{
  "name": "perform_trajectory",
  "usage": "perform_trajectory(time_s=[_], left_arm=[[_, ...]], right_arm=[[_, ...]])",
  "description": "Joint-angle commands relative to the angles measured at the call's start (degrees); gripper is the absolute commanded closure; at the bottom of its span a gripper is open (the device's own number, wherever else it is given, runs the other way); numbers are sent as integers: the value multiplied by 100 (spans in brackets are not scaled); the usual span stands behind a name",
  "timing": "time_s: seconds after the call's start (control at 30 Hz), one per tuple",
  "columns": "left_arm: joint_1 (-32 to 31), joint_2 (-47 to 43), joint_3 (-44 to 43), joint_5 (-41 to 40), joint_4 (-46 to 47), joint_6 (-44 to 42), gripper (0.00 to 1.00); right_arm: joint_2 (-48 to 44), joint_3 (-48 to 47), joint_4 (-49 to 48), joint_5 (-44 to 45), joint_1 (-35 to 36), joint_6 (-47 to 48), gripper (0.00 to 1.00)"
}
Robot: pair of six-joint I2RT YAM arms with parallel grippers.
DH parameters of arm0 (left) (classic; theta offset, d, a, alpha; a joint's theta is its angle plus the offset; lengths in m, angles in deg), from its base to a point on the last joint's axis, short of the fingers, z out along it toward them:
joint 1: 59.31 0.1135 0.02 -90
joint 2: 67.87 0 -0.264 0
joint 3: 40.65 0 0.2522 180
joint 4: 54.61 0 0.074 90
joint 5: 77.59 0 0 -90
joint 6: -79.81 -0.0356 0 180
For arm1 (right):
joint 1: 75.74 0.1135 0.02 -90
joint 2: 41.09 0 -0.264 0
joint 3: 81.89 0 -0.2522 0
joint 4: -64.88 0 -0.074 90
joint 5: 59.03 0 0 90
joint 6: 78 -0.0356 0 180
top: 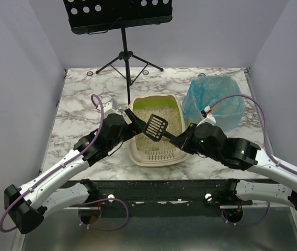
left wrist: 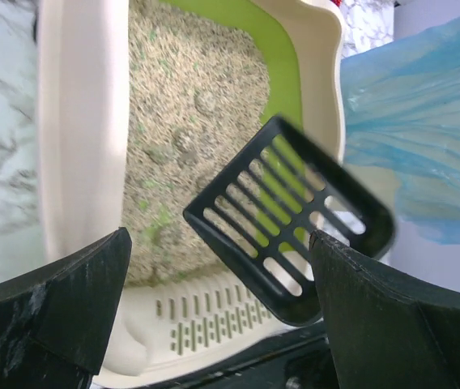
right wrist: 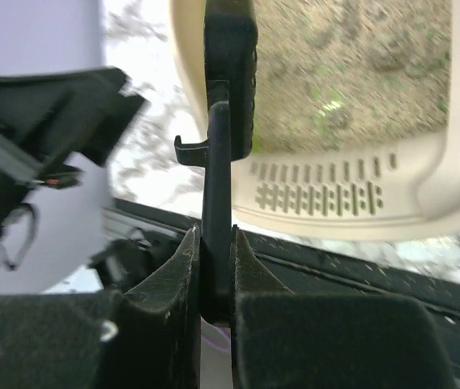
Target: Clean the litter box
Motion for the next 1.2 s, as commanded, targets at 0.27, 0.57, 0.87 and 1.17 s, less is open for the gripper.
perform_trajectory(time_s=[0.27, 0.57, 0.87, 1.17], left_arm=[[24, 38, -5, -990, -269, -1756, 1], [270, 179, 101, -691, 74, -1739, 1], [296, 302, -12, -1182, -223, -1424, 1], [305, 310, 40, -1376, -303, -1299, 1]], right_arm=[[1847, -2390, 4150, 101, -741, 848, 99], [3137, -3488, 4729, 108, -864, 965, 99], [4396, -4465, 5232, 812, -1048, 209, 99], [4836, -4457, 5240, 1296, -1198, 200, 99]])
